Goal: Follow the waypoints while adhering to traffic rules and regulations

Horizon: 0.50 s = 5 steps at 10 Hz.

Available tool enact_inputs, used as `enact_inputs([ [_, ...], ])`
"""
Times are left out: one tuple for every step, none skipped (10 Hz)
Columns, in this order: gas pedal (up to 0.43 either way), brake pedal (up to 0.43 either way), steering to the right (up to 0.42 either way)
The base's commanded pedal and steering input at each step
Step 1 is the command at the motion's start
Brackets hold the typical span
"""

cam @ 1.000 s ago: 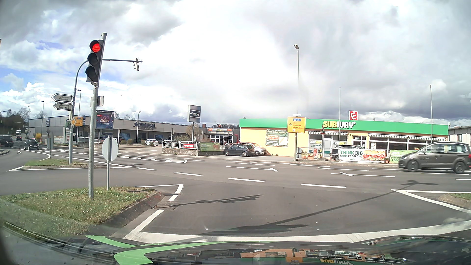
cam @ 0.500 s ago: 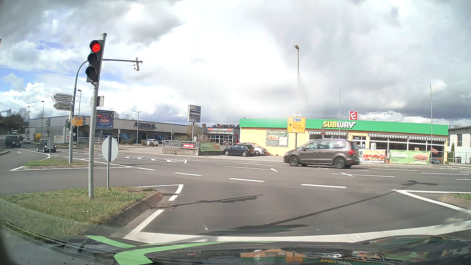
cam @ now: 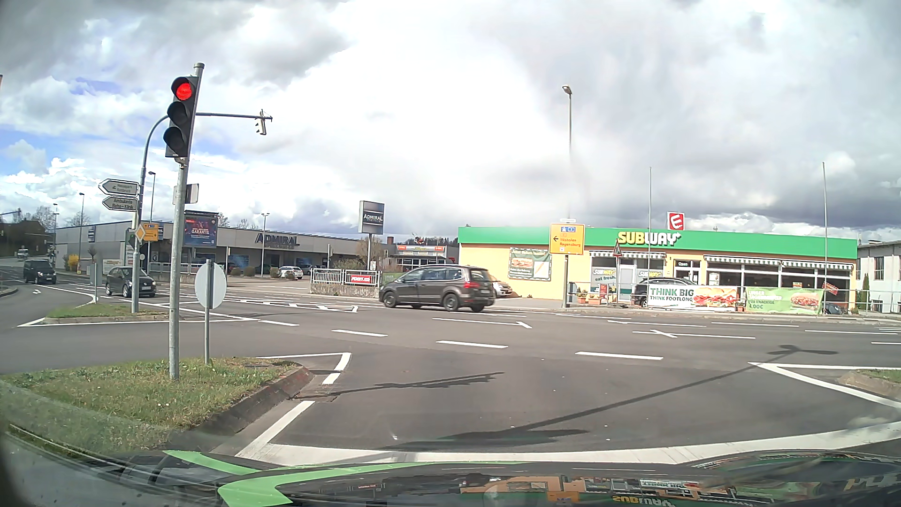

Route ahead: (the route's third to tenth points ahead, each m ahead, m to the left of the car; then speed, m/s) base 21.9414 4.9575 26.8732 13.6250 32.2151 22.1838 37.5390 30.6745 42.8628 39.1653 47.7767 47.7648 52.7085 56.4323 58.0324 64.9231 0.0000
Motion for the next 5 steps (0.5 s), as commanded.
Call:
enact_inputs([
  [0.0,0.311,0.012],
  [0.0,0.311,0.012],
  [0.0,0.311,0.012],
  [0.0,0.311,0.012],
  [0.0,0.311,0.012],
])
